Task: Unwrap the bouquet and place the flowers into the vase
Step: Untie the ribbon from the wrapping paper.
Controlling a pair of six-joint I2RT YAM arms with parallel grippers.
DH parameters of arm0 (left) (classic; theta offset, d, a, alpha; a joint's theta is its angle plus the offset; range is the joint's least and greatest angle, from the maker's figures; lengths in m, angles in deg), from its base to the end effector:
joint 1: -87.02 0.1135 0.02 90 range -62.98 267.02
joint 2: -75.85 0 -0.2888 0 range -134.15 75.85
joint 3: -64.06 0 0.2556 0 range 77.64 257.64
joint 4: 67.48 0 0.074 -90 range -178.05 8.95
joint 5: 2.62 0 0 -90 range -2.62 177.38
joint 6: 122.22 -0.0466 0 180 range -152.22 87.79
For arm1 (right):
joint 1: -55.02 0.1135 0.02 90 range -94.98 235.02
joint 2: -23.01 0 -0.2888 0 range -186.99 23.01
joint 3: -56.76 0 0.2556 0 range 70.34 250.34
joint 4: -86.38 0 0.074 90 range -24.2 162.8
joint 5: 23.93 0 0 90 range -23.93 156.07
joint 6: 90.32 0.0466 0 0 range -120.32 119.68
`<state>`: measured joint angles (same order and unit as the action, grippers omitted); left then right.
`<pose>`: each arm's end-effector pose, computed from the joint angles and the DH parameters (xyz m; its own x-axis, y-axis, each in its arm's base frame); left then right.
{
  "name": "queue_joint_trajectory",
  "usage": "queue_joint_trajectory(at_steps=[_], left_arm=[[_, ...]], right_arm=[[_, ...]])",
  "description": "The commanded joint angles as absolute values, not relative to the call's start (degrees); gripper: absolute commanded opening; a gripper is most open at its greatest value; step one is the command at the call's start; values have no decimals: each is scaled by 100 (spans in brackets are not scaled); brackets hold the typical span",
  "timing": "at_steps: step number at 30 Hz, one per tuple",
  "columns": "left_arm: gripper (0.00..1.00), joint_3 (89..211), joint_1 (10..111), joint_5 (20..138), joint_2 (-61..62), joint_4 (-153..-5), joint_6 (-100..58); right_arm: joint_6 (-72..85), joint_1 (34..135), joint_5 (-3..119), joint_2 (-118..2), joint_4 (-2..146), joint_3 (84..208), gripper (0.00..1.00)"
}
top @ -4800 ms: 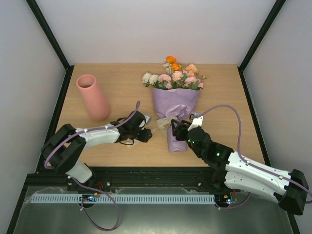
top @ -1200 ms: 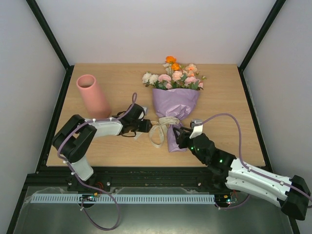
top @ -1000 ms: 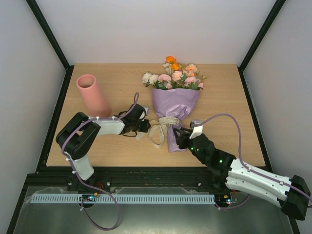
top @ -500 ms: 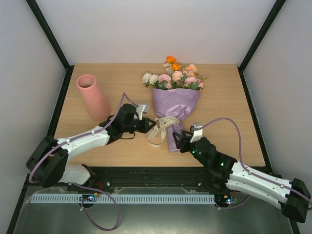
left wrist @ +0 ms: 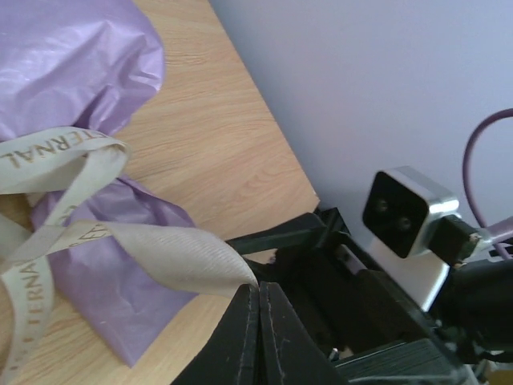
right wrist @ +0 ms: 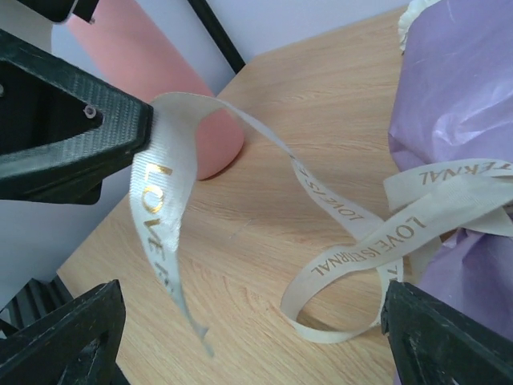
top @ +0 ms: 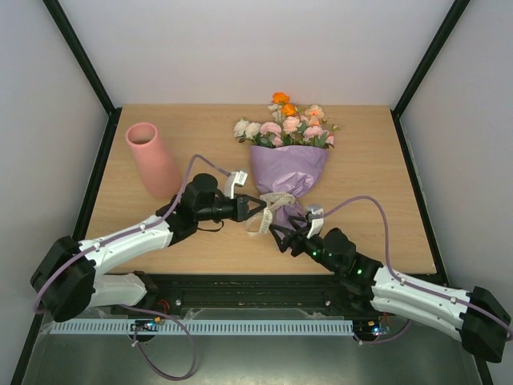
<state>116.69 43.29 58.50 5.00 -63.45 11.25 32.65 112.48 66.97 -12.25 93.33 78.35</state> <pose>0.1863 -0.2094 0.2783 -0.7778 -0.0896 -0.6221 0.5630 0.3409 -0.7529 0.0825 0.1280 0.2057 -0.5070 0.2171 -0.8342 -0.6659 0.5159 0.5389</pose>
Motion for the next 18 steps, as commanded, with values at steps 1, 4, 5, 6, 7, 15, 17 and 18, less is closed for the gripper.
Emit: queue_joint_trajectory(at_steps=[1, 4, 5, 6, 7, 15, 17, 18], left_arm=[[2, 11866, 4178, 5736, 595, -6044, 1327], [2, 11963, 4111, 5807, 587, -6075, 1330], [2, 11973, 4095, 5815, 581, -6083, 1331], [2, 11983, 4076, 5824, 580, -6074, 1345], [2, 11989, 4064, 5824, 572, -6061, 1348], [2, 11990, 4035, 5965, 571, -6136, 1295], [2, 12016, 4033, 5961, 578, -6150, 1300], [2, 12021, 4034, 5967, 592, -6151, 1304]], right_arm=[[3080, 11262, 6601, -1703, 10204, 7925, 87], [3120, 11267, 6397, -2003, 10526, 8053, 87], [3137, 11267, 6346, -2092, 10645, 8068, 87], [3157, 11260, 6328, -2172, 10742, 8077, 86], [3166, 11261, 6351, -2240, 10799, 8098, 85], [3194, 11265, 6205, -2265, 11008, 8154, 36], [3193, 11262, 6160, -2241, 10904, 8227, 4], [3212, 11266, 6192, -2205, 10835, 8257, 2]])
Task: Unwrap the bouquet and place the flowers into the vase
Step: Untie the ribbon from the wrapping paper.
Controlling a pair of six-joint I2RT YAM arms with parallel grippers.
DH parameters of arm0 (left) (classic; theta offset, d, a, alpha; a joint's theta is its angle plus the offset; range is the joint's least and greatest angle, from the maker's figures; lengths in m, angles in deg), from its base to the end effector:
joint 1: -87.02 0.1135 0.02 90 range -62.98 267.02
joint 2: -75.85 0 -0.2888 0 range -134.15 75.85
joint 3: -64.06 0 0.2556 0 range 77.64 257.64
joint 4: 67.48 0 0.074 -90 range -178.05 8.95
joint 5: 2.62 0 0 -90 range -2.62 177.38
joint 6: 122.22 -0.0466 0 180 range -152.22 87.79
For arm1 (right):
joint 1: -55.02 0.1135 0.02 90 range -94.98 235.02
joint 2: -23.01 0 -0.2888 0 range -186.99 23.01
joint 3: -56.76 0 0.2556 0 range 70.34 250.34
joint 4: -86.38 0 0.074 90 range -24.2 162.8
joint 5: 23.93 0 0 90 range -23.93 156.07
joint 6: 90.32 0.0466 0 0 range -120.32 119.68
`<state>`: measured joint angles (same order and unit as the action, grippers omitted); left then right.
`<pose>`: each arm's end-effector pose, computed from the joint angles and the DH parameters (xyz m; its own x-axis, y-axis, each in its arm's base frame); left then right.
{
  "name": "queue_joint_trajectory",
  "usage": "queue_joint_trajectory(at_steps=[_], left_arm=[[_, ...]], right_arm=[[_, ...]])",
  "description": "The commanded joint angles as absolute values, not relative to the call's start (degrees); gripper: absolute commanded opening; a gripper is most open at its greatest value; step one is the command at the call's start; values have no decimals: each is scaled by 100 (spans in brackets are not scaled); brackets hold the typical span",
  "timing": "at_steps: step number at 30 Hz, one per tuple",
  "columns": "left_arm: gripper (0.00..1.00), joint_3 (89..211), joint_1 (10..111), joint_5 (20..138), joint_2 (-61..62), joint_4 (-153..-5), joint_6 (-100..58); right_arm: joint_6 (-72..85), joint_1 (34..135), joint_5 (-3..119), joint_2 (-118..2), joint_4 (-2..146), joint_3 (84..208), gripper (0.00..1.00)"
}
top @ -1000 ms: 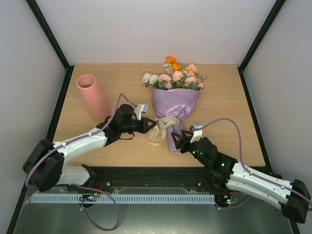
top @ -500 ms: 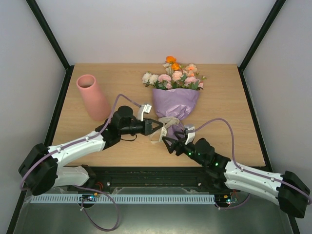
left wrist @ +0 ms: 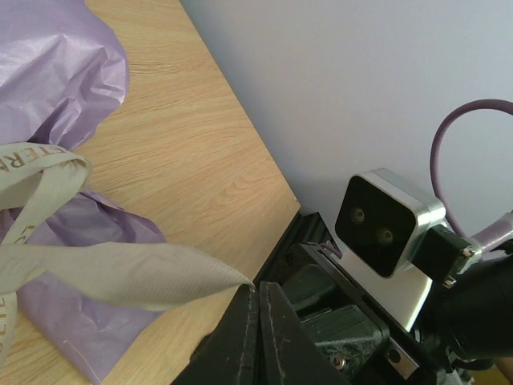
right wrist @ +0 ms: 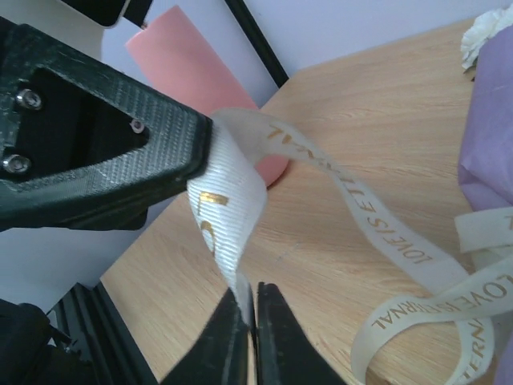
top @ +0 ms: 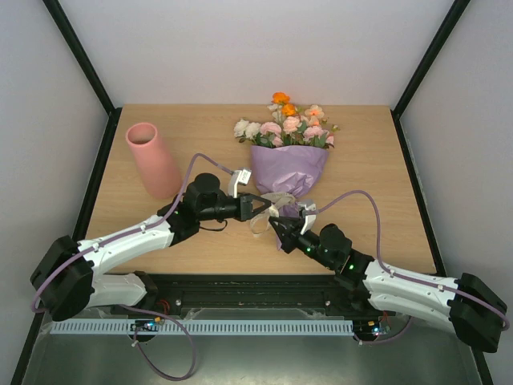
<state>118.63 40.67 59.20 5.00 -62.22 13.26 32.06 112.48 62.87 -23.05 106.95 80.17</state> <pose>0.1798 -0.2204 0.2927 -0.7754 -0.0977 -0.6239 0.5775 0.2901 -0.7632 0.0924 0.1497 0.2186 -0.4833 0.2366 -0.8429 -0.7257 0.4302 0.5369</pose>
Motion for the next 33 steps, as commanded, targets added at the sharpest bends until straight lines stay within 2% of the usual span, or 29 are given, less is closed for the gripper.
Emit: queue_joint_trajectory(at_steps=[1, 3, 4, 8, 9, 13, 18, 21, 28, 31, 33], left_arm=[[2, 12014, 4038, 5985, 622, -6165, 1305], [3, 12016, 4038, 6111, 710, -6260, 1258], [8, 12030, 4042, 6210, 759, -6359, 1226], [45, 12110, 4037, 6703, 1040, -6943, 1001], [52, 12124, 4039, 6863, 1140, -7087, 943], [66, 12122, 4044, 7443, 1522, -7671, 639], [68, 12088, 4047, 8184, 1668, -8380, 343], [68, 11880, 4048, 8334, 1656, -8366, 222], [67, 11459, 4066, 8556, 1263, -8027, 152], [66, 11313, 4094, 8657, 931, -7704, 140], [66, 11298, 4112, 8663, 647, -7531, 113]], right_arm=[[3225, 11265, 6249, -2126, 10747, 8272, 1], [3268, 11266, 6429, -1970, 10545, 8318, 1], [3303, 11260, 6549, -1864, 10474, 8332, 1], [3367, 11263, 7354, -1398, 9825, 8641, 1], [3349, 11261, 7661, -1296, 9555, 8825, 1], [2942, 11266, 8992, -1149, 8775, 9727, 1], [1877, 11259, 10948, -1612, 8245, 11245, 1], [751, 11261, 11815, -1974, 8477, 12060, 1], [-1931, 11219, 13114, -2546, 10376, 12957, 1], [-2413, 10996, 13229, -2729, 10682, 13189, 1], [-2506, 10468, 13216, -2884, 10616, 13312, 1]])
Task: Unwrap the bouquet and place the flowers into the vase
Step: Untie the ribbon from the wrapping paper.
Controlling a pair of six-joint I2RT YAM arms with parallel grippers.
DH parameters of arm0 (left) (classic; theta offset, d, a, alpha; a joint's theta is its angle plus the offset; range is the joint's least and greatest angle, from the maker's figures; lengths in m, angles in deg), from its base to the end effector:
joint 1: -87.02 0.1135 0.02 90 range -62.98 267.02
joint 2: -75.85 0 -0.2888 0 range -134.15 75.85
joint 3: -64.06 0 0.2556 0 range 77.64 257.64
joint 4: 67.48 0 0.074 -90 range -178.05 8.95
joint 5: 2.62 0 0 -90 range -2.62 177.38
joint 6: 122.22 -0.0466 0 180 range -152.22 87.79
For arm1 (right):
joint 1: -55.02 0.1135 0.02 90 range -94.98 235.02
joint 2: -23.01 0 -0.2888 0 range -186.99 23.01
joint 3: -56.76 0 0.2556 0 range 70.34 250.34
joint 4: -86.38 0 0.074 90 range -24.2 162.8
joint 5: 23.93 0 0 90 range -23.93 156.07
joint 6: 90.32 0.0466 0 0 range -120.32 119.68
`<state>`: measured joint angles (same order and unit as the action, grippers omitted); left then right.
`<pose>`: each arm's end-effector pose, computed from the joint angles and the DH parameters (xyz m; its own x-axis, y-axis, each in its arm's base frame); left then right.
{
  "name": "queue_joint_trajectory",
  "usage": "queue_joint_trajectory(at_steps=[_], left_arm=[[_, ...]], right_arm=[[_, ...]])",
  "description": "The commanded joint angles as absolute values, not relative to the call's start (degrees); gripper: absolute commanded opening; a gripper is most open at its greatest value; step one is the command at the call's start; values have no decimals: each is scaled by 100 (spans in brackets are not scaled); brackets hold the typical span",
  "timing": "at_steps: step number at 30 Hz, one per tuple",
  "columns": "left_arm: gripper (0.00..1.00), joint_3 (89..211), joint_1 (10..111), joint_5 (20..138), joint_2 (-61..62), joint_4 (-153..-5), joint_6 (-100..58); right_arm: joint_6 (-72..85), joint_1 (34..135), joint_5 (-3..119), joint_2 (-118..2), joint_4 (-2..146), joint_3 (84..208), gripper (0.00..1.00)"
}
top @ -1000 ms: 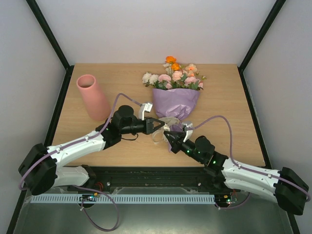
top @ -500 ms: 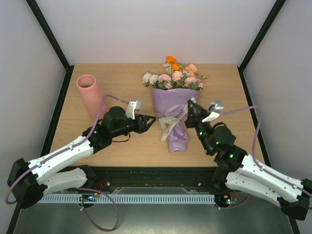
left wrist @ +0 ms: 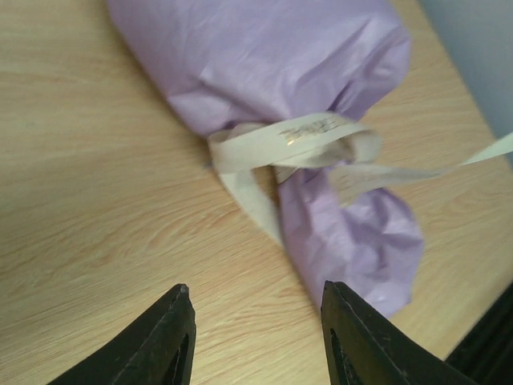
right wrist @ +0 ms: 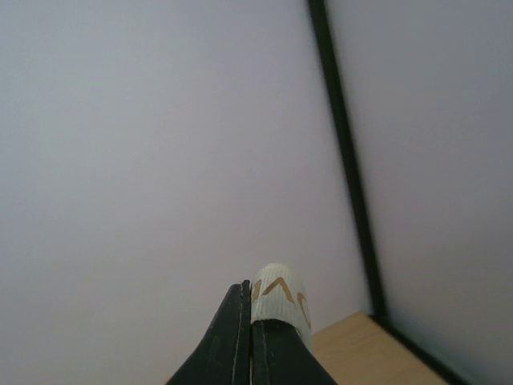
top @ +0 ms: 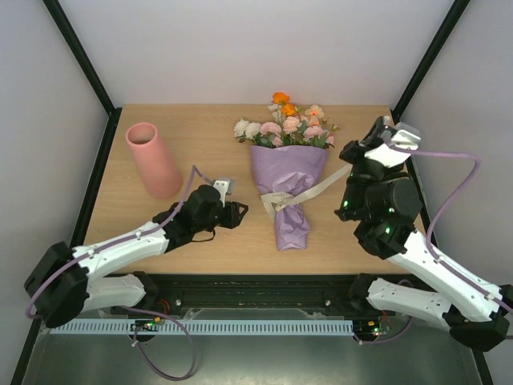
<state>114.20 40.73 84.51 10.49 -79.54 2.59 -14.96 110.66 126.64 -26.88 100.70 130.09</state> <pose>0.1734 -0.1848 0.2537 -0.6897 -0.1036 -0.7166 0.4372 0.7294 -0.5262 0.1154 0.0968 0.4954 0.3387 0.2753 -0.8997 0.0709 0.9460 0.3162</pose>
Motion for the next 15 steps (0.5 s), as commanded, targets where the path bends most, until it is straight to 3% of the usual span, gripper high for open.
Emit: queue_joint_trajectory(at_steps=[1, 15], left_arm=[[66, 11310, 4113, 8655, 503, -7444, 99], [61, 11525, 4132, 7974, -1445, -5910, 189]], right_arm=[[-2504, 10262, 13221, -2959, 10504, 13394, 1], [-3324, 8505, 13307, -3691, 10582, 14545, 1]])
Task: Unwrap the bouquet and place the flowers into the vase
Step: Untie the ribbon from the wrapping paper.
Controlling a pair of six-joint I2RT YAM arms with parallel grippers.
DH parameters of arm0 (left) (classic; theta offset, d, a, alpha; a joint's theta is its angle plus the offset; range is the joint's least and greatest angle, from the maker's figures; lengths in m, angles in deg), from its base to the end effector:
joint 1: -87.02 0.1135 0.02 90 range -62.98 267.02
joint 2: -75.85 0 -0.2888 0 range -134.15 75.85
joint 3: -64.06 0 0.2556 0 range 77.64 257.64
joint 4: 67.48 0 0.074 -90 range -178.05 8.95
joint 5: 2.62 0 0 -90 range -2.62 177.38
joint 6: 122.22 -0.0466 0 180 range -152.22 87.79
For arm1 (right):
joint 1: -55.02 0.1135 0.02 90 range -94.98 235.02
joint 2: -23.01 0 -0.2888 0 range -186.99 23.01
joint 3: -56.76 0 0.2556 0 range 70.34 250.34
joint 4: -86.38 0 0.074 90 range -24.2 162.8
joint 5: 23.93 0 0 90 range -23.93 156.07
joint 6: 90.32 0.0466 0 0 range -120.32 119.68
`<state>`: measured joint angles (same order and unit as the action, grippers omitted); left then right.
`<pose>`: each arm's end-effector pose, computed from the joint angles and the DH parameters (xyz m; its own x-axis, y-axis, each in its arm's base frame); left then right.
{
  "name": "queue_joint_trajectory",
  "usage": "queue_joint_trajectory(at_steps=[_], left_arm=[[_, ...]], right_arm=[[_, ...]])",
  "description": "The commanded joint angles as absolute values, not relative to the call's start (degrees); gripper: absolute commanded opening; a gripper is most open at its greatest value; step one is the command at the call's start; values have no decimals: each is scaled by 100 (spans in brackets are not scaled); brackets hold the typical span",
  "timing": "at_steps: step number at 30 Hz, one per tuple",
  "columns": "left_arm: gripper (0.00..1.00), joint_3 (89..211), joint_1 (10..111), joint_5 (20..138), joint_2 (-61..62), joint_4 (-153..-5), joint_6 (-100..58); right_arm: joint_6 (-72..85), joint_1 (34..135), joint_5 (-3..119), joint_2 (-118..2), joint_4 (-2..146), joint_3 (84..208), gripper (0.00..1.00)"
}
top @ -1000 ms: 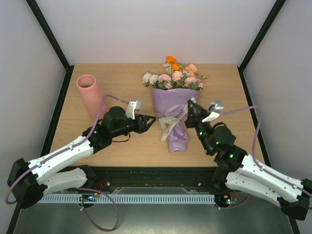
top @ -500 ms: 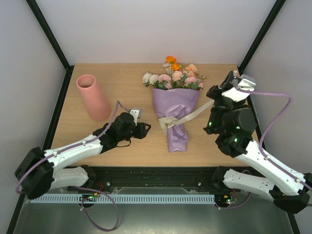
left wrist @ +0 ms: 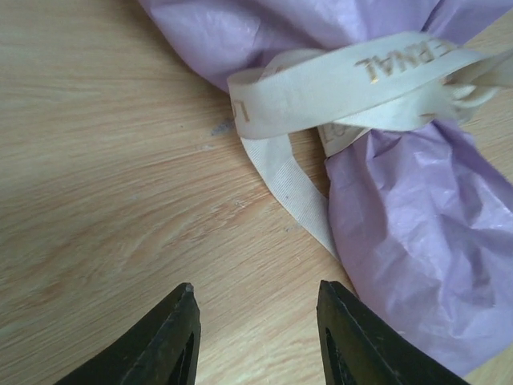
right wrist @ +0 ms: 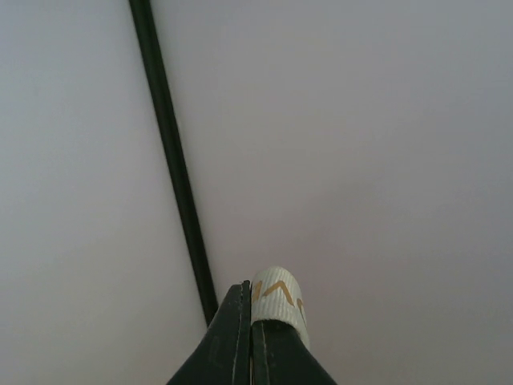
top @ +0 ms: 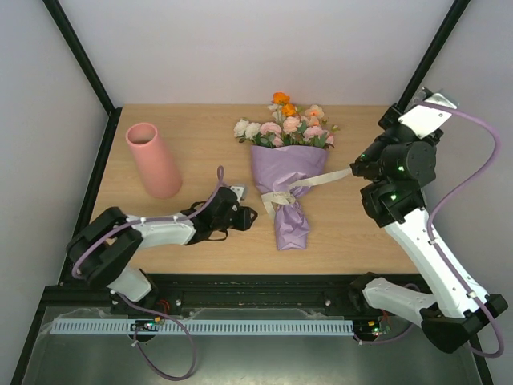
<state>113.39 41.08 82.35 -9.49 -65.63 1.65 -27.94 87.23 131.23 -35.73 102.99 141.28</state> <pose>0.2077 -0.2205 0.1835 -0.7513 -0.0220 -0.6596 0.4186 0.7568 -0.5020 0.1659 0.0545 0.5346 0.3463 -0.0120 -0.9380 0.5685 0.7981 0.1997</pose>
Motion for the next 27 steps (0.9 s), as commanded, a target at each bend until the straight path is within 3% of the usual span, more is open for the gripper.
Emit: queue_joint_trajectory(at_steps=[1, 11, 19, 22, 27], left_arm=[[61, 11558, 4131, 7945, -1581, -5778, 227], [58, 11918, 4137, 7787, -3043, -4499, 623], [58, 12225, 4132, 8057, -3585, -4416, 731], [48, 12204, 4134, 8134, -3673, -4253, 788], [10, 11981, 4132, 8130, -3430, -4074, 870]], right_arm=[[-3430, 8433, 13299, -3727, 10649, 14600, 1], [-2729, 8256, 13186, -3611, 10002, 14160, 1], [-2048, 8192, 12976, -3397, 9483, 14038, 1], [-1844, 8192, 12859, -3409, 9260, 13999, 1], [-1455, 8192, 12846, -3434, 9038, 13910, 1]])
